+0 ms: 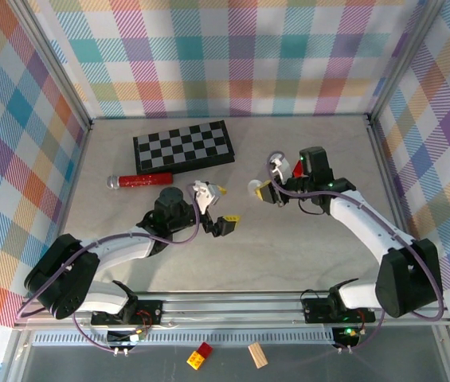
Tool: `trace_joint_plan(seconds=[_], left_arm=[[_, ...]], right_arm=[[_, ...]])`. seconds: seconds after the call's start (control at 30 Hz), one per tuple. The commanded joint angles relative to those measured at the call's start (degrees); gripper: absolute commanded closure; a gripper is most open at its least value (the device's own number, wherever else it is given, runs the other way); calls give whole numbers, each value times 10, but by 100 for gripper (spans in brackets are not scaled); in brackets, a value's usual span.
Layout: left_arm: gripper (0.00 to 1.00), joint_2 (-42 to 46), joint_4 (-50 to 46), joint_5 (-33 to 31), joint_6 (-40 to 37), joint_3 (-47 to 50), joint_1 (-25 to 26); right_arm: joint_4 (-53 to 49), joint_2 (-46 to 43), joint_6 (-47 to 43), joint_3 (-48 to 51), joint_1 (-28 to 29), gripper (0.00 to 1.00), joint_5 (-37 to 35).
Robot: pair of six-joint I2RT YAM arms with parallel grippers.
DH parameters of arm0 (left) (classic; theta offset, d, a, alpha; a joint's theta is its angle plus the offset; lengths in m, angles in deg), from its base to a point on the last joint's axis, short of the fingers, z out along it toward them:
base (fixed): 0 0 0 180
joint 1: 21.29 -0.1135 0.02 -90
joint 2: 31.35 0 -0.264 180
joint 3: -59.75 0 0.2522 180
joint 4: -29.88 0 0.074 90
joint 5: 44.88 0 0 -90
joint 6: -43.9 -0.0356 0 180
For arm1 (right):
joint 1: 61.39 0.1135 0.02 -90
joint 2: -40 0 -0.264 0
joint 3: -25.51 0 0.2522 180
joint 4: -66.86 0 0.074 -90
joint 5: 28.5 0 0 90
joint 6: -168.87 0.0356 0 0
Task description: Insert the wireless bluetooth earbuds into the charging case
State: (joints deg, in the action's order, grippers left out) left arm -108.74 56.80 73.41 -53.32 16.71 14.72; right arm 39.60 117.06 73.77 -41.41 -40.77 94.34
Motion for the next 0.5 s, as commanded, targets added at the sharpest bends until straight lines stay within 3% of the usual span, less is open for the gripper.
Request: trace_joint_plan(seconds=[0.0,0.1,0.27,0.47], left_arm=[[0,14,33,-52,2,19,-8],[0,9,41,-55,7,29,-9],[0,-2,53,-54,13,42,-12],[0,1,39,-63,6,53,-14]], right_arm=[[146,37,188,26,1,87,3],[215,95,299,44,1,87,-16],[295,209,391,36,6,87,-10],[329,289,427,9,21,86,-16]])
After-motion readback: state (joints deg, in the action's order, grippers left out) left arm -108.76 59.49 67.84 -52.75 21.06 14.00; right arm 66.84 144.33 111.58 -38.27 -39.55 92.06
